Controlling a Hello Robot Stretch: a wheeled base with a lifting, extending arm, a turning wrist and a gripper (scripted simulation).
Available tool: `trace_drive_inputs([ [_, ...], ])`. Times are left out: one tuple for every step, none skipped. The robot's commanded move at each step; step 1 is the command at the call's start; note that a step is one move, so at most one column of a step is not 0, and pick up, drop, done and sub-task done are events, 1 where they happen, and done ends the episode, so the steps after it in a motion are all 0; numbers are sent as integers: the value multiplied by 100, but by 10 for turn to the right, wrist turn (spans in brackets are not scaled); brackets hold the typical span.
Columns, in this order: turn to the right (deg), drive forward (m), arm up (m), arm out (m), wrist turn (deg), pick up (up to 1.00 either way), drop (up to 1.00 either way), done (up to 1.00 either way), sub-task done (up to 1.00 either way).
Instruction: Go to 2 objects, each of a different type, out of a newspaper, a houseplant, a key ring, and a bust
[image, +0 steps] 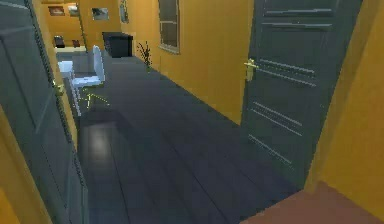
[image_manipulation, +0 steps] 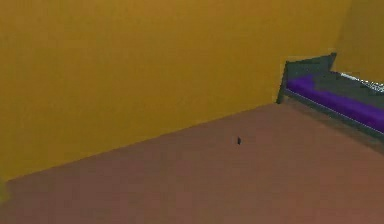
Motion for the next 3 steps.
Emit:
trace_drive_inputs([
  [-60,0,0,0,0,0,0,0,0],
  [0,60,0,0,0,0,0,0,0],
  [-90,0,0,0,0,0,0,0,0],
])
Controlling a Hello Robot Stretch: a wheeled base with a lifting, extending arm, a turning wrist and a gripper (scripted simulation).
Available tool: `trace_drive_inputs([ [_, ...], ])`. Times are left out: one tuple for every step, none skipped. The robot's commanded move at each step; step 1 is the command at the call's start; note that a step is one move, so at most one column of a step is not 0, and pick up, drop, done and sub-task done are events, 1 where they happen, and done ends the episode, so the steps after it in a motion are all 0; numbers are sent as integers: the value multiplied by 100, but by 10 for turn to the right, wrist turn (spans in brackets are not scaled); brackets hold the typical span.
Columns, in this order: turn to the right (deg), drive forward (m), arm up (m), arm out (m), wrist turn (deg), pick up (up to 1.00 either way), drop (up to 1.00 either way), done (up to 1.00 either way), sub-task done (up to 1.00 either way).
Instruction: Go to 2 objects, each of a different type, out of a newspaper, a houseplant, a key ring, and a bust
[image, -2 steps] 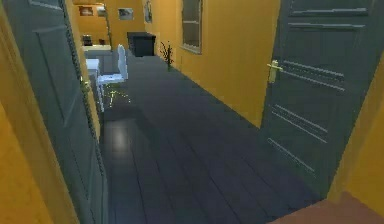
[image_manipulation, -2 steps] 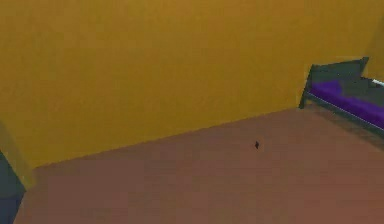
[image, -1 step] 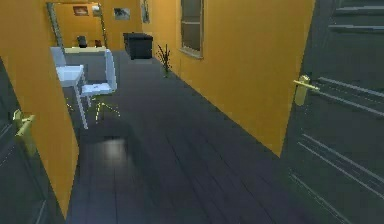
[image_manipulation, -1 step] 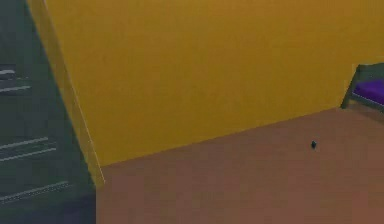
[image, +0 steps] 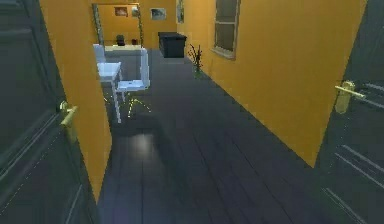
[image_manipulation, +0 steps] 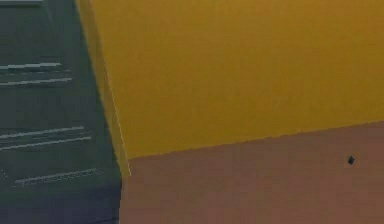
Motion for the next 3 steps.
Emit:
trace_drive_inputs([
  [0,70,0,0,0,0,0,0,0],
  [0,100,0,0,0,0,0,0,0],
  [-30,0,0,0,0,0,0,0,0],
])
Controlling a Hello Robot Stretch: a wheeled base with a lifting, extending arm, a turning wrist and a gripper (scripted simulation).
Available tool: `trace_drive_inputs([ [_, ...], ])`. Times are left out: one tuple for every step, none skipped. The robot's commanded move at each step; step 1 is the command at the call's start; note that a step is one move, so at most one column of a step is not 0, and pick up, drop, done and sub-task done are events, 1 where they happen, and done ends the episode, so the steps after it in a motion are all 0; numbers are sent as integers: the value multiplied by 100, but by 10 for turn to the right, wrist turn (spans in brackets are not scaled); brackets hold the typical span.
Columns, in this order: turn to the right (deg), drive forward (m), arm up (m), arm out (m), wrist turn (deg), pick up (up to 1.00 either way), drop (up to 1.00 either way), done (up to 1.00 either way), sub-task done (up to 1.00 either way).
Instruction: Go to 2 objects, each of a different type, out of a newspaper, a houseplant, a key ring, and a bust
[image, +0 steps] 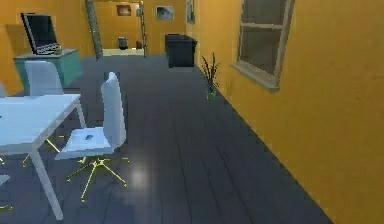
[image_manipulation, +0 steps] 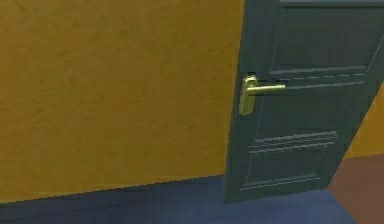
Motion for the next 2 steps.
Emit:
trace_drive_inputs([
  [0,100,0,0,0,0,0,0,0],
  [-60,0,0,0,0,0,0,0,0],
])
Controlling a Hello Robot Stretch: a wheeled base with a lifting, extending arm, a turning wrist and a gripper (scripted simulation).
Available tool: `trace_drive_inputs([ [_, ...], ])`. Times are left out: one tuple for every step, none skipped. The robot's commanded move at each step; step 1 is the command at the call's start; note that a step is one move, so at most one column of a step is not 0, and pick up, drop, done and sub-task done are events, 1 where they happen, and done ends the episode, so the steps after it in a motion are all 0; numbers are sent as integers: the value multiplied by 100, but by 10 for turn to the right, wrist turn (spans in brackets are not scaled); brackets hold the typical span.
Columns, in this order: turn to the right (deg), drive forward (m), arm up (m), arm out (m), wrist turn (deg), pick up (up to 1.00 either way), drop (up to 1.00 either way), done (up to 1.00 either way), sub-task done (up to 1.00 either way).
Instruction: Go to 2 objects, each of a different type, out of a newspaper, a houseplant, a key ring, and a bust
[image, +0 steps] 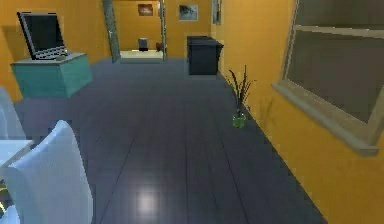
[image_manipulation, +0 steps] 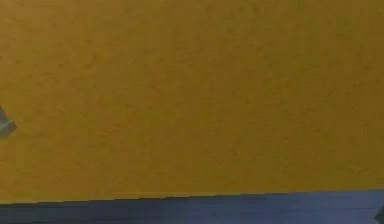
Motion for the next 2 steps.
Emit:
trace_drive_inputs([
  [0,30,0,0,0,0,0,0,0],
  [0,80,0,0,0,0,0,0,0],
])
